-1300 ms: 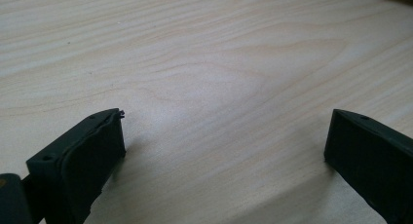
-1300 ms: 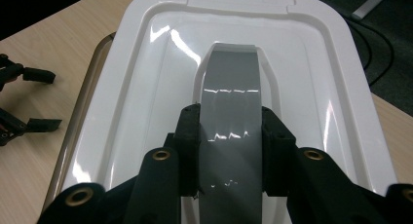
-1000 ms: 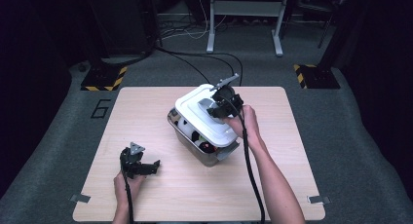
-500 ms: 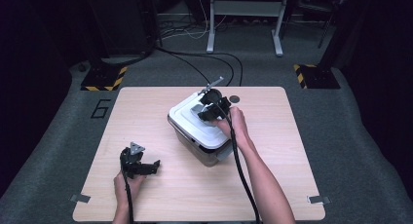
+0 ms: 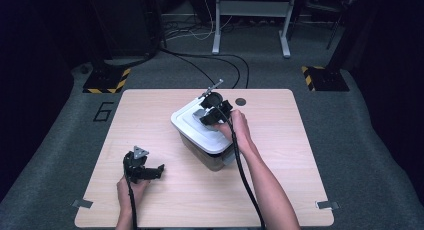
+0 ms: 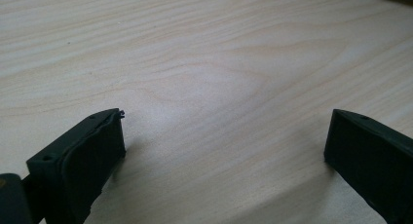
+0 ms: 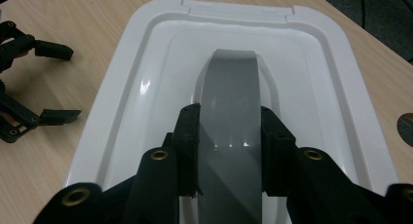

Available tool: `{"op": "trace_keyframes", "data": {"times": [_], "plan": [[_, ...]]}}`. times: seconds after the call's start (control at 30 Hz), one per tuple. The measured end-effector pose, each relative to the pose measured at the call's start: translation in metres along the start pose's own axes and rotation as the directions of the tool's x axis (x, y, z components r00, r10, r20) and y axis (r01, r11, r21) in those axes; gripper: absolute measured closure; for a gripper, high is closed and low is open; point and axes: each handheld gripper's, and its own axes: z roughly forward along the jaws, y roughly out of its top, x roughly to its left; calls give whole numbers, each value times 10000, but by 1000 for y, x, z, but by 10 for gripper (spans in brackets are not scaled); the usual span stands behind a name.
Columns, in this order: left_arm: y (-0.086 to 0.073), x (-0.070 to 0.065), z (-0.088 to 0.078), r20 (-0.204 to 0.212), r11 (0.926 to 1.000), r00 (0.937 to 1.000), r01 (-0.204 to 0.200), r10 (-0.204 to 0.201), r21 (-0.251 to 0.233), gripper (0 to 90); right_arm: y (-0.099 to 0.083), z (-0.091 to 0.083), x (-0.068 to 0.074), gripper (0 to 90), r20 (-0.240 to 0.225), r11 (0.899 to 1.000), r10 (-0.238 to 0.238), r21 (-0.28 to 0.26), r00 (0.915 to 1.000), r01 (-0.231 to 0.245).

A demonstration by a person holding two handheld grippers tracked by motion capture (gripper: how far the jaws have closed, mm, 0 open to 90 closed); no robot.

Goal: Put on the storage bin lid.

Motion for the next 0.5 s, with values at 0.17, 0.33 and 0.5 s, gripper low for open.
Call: {"op": "trace_keyframes", "data": {"times": [0.17, 0.33, 0.5], "plan": [[0, 0, 0, 0, 10000, 10000, 0, 0, 2, 10, -1, -7, -1, 455, 40, 9999, -29, -125, 10000, 30], [0, 0, 0, -5, 10000, 10000, 2, -2, 6, 10, -9, -21, -7, 225, 422, 9992, 168, -364, 9990, -152], [1, 0, 0, -28, 10000, 10000, -6, 7, 61, 11, -21, -40, -17, 128, 451, 9947, 292, -997, 9986, -246]]}}
